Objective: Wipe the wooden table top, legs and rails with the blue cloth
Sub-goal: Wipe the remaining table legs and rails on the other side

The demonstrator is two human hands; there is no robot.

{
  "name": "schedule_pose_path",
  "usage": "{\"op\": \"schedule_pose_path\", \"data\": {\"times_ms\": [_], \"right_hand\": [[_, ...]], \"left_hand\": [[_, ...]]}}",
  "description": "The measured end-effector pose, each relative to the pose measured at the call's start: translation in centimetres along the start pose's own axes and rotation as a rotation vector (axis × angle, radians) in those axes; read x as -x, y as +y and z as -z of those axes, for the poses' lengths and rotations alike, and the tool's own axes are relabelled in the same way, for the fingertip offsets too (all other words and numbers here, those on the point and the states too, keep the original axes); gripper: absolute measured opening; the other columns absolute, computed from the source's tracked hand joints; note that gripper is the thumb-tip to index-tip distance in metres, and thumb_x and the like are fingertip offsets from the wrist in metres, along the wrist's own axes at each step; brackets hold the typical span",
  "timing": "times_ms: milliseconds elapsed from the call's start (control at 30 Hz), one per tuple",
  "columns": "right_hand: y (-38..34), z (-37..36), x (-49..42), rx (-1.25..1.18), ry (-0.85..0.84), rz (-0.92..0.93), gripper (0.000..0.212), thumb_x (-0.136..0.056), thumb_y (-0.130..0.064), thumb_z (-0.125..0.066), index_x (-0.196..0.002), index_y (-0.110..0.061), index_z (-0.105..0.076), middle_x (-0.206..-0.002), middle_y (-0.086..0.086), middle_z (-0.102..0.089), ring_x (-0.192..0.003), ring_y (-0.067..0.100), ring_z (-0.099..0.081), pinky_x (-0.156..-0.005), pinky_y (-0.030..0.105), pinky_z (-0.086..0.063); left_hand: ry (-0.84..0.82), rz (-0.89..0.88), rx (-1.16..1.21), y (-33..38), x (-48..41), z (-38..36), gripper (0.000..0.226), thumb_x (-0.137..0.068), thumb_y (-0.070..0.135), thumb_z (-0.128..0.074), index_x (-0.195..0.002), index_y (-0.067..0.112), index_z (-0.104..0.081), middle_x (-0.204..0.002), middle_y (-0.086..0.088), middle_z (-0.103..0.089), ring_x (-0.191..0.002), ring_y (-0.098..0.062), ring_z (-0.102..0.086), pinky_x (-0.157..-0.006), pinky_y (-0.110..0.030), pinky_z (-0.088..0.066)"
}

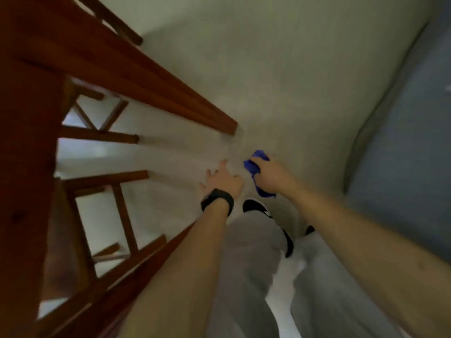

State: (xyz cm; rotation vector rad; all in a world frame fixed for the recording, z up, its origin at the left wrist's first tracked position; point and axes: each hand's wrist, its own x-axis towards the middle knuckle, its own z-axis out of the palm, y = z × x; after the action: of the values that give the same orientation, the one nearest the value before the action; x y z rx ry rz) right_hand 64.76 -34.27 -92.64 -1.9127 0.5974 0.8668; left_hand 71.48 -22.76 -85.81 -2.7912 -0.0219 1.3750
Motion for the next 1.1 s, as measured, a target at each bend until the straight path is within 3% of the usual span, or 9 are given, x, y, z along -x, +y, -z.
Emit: {"op": "schedule_pose_path", "data": {"times_ms": [100,233,333,467,533,633,767,967,1100], "right_hand": [[0.2,0.5,10.9,0.018,0.042,0.002,0.056,-0.096,-0.022,-0.048,-0.15,-0.025,-0.032,-0.157,0.015,-0.022,-0.13,0.039,-0.043,-0.102,0.039,-0.039],[-1.8,3.5,25.0,-0.04,0.108,0.058,0.057,-0.089,-0.009,-0.057,-0.144,-0.017,-0.046,-0.155,0.01,-0.031,-0.134,0.03,-0.042,-0.106,0.029,-0.034],[-4.9,6.6,34.4,-0.016,0.17,0.081,0.056,-0.085,-0.008,-0.059,-0.14,-0.02,-0.052,-0.153,0.006,-0.037,-0.132,0.025,-0.046,-0.106,0.027,-0.037],[-10.6,11.2,44.7,0.029,0.249,0.224,0.053,-0.085,-0.007,-0.063,-0.136,-0.02,-0.056,-0.151,0.002,-0.039,-0.131,0.014,-0.043,-0.099,-0.002,-0.021],[-13.3,13.2,48.6,0.065,0.294,0.297,0.053,-0.086,-0.008,-0.064,-0.136,-0.023,-0.057,-0.152,-0.001,-0.038,-0.13,0.009,-0.042,-0.094,-0.006,-0.018],[-17.2,15.4,52.8,0.126,0.341,0.424,0.053,-0.088,-0.014,-0.065,-0.136,-0.03,-0.054,-0.152,-0.008,-0.035,-0.129,0.002,-0.04,-0.096,-0.003,-0.024],[-22.1,15.6,55.2,0.173,0.389,0.57,0.051,-0.087,-0.015,-0.068,-0.134,-0.03,-0.057,-0.151,-0.005,-0.038,-0.132,0.01,-0.043,-0.101,0.018,-0.038],[-28.6,10.9,54.7,0.263,0.26,0.677,0.053,-0.089,-0.018,-0.065,-0.137,-0.034,-0.053,-0.155,-0.01,-0.031,-0.132,0.007,-0.04,-0.097,0.015,-0.034],[-32.0,5.9,53.3,0.345,0.119,0.731,0.053,-0.089,-0.018,-0.064,-0.139,-0.034,-0.052,-0.157,-0.012,-0.028,-0.133,0.008,-0.041,-0.1,0.015,-0.034]], "left_hand": [[-0.122,-0.058,-0.137,0.1,7.3,0.2,0.058,-0.093,0.041,-0.051,-0.147,0.03,-0.036,-0.14,-0.007,-0.053,-0.127,-0.031,-0.049,-0.109,-0.049,-0.036],[-0.145,-0.144,-0.136,0.3,18.1,2.9,0.044,-0.091,0.044,-0.044,-0.129,0.026,-0.055,-0.13,-0.01,-0.057,-0.121,-0.033,-0.05,-0.107,-0.053,-0.034],[-0.106,-0.218,-0.102,0.1,26.4,6.3,0.043,-0.095,0.036,-0.043,-0.135,0.022,-0.05,-0.138,-0.011,-0.051,-0.129,-0.031,-0.042,-0.109,-0.049,-0.029],[-0.009,-0.318,0.068,-1.4,35.8,11.2,0.047,-0.096,0.031,-0.045,-0.143,0.027,-0.045,-0.142,-0.006,-0.05,-0.128,-0.029,-0.046,-0.104,-0.042,-0.037],[0.067,-0.378,0.093,-2.5,39.9,13.7,0.046,-0.096,0.033,-0.046,-0.141,0.029,-0.046,-0.141,-0.003,-0.051,-0.129,-0.027,-0.045,-0.104,-0.043,-0.037],[0.215,-0.441,0.125,-4.9,44.8,17.0,0.043,-0.096,0.035,-0.046,-0.139,0.03,-0.048,-0.14,0.0,-0.051,-0.132,-0.024,-0.043,-0.107,-0.041,-0.034],[0.352,-0.424,0.179,-9.3,48.7,19.8,0.041,-0.097,0.036,-0.044,-0.137,0.032,-0.049,-0.139,0.003,-0.052,-0.132,-0.022,-0.043,-0.106,-0.04,-0.034],[0.402,-0.225,0.301,-18.6,50.0,19.6,0.039,-0.098,0.034,-0.043,-0.136,0.033,-0.051,-0.138,0.002,-0.053,-0.121,-0.025,-0.05,-0.098,-0.042,-0.044],[0.406,-0.083,0.362,-25.4,49.1,18.7,0.039,-0.098,0.035,-0.042,-0.136,0.033,-0.05,-0.138,0.003,-0.053,-0.124,-0.025,-0.049,-0.103,-0.041,-0.04]]}}
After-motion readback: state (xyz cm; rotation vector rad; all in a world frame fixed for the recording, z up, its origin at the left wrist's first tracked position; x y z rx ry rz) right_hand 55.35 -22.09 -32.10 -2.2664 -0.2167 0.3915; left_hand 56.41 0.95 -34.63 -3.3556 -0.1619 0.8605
